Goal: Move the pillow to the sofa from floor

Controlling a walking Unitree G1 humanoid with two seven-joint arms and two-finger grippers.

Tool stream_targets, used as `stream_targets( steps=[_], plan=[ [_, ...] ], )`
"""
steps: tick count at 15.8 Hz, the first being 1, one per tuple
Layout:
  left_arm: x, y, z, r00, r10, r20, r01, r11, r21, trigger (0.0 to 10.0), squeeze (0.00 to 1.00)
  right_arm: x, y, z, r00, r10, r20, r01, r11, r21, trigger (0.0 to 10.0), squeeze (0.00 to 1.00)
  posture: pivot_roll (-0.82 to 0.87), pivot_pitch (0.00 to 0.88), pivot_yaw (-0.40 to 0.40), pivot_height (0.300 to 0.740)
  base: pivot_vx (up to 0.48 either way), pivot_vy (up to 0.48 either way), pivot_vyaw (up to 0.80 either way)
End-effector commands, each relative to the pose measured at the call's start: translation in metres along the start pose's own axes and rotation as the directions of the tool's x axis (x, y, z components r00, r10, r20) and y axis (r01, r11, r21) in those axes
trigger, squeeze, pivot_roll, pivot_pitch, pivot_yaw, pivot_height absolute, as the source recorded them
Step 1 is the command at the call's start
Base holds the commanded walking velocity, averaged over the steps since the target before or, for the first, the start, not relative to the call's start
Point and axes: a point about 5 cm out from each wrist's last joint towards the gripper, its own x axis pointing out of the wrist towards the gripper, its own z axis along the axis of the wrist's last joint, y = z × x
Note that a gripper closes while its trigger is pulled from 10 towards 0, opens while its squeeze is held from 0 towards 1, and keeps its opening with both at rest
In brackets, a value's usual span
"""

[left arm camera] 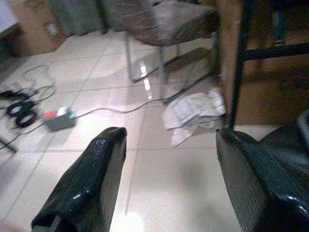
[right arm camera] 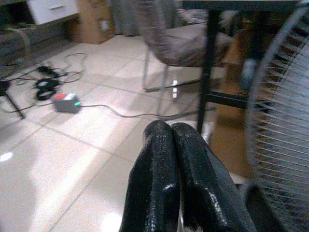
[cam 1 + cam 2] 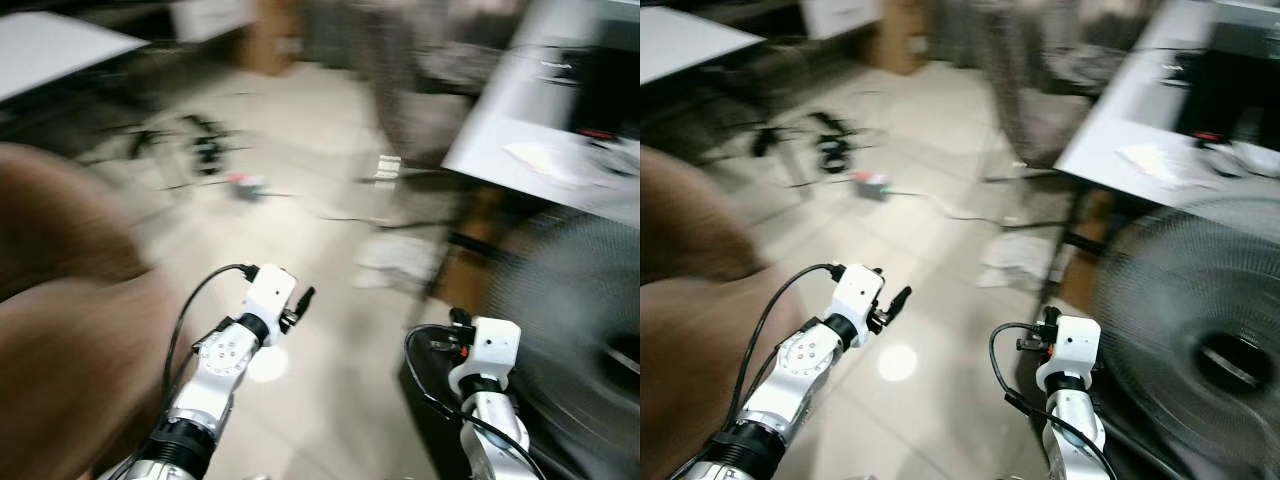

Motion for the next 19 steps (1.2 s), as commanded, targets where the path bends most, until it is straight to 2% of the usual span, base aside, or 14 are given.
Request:
stream_targets(
  steps=[1,5,6,7,8,10,12,13,16,17,18,19],
  plan=[
    [0.003,-0.002,0.004,1.000,-0.024,0.014,0.024,1.000,0.018,10.0,0.00,-0.002,-0.004,0.003,0.999,-0.029,0.018,0.029,1.000,-0.001,10.0,0.00,0.00,0.000,0.039,0.740,0.000,0.000,0.80],
    [0.003,-0.006,0.001,0.998,-0.062,-0.021,0.061,0.998,-0.021,10.0,0.00,-0.010,-0.009,0.000,0.998,-0.063,0.009,0.064,0.998,-0.003,10.0,0.00,-0.02,0.000,0.051,0.740,0.000,0.000,0.80],
    [0.001,-0.004,0.001,0.999,-0.042,-0.002,0.042,0.999,-0.010,10.0,0.00,-0.012,-0.012,-0.002,0.998,-0.068,0.001,0.068,0.998,-0.010,10.0,0.00,-0.02,0.001,0.056,0.740,0.000,0.000,0.80],
    [-0.004,-0.005,0.004,0.997,-0.066,0.042,0.066,0.998,-0.007,10.0,0.00,-0.017,-0.017,-0.001,0.998,-0.068,0.008,0.068,0.998,-0.015,10.0,0.00,-0.02,0.006,0.050,0.740,0.000,0.000,0.80],
    [-0.007,-0.006,0.004,0.995,-0.082,0.049,0.083,0.997,-0.004,10.0,0.00,-0.021,-0.019,-0.003,0.998,-0.060,-0.001,0.060,0.998,-0.025,10.0,0.00,-0.02,0.000,0.042,0.740,0.000,0.000,0.80],
    [-0.012,-0.001,-0.001,0.998,-0.050,0.025,0.050,0.999,-0.004,10.0,0.00,-0.026,-0.018,-0.006,0.999,-0.033,-0.015,0.033,0.999,-0.033,10.0,0.00,-0.03,0.000,0.055,0.740,0.000,0.000,0.80],
    [-0.013,-0.003,-0.003,0.998,-0.042,0.037,0.044,0.998,-0.055,10.0,0.00,-0.030,-0.015,-0.003,0.999,-0.037,-0.005,0.037,0.999,-0.016,10.0,0.00,-0.05,0.000,0.045,0.740,0.000,0.000,0.80],
    [-0.011,-0.001,-0.004,1.000,0.013,0.016,-0.011,0.996,-0.084,10.0,0.00,-0.034,-0.016,-0.004,0.999,-0.038,-0.013,0.038,0.999,-0.023,10.0,0.00,-0.05,0.000,0.046,0.740,0.000,0.000,0.80],
    [-0.014,-0.004,-0.004,0.999,-0.035,0.018,0.036,0.997,-0.075,10.0,0.00,-0.038,-0.019,-0.005,0.999,-0.039,-0.025,0.038,0.998,-0.049,10.0,0.00,-0.06,0.000,0.056,0.740,0.000,0.000,0.80],
    [-0.015,-0.007,-0.001,0.997,-0.062,0.045,0.065,0.995,-0.075,10.0,0.00,-0.040,-0.021,-0.002,0.999,-0.045,-0.015,0.044,0.998,-0.042,10.0,0.00,-0.06,0.000,0.044,0.740,0.000,0.000,0.80],
    [-0.015,-0.008,0.003,0.995,-0.062,0.079,0.065,0.997,-0.040,10.0,0.00,-0.041,-0.023,-0.004,0.998,-0.055,-0.023,0.054,0.998,-0.038,10.0,0.00,-0.05,0.000,0.037,0.740,0.000,0.000,0.80],
    [-0.014,-0.005,0.006,0.995,-0.030,0.091,0.034,0.999,-0.038,10.0,0.00,-0.042,-0.024,-0.005,0.997,-0.069,-0.028,0.068,0.997,-0.024,10.0,0.00,-0.06,0.000,0.038,0.740,0.000,0.000,0.80]
  ],
)
